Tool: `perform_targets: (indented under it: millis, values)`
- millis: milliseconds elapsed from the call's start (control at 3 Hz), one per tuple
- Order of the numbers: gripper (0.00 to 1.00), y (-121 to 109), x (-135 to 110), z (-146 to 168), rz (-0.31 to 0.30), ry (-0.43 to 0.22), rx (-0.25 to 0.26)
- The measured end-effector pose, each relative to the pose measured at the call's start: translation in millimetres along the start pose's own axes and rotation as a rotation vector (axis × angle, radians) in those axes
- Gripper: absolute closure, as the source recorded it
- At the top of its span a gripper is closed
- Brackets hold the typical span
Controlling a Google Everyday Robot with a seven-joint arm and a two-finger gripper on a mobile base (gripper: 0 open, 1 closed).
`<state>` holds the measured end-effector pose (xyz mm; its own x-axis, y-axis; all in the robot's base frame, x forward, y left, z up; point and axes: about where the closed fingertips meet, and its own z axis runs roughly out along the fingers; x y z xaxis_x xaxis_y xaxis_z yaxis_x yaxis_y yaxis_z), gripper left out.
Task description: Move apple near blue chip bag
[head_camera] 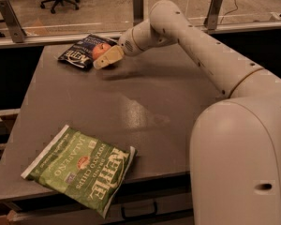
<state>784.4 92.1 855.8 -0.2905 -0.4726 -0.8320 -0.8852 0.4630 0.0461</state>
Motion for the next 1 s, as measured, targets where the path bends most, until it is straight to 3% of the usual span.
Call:
perform_targets:
  millis: [333, 1000]
  values:
    - [0.00, 0, -7, -44, -0.053, -0.042, -0.014]
    - [0.00, 3, -35, -239, -0.288, -0.187, 0.000]
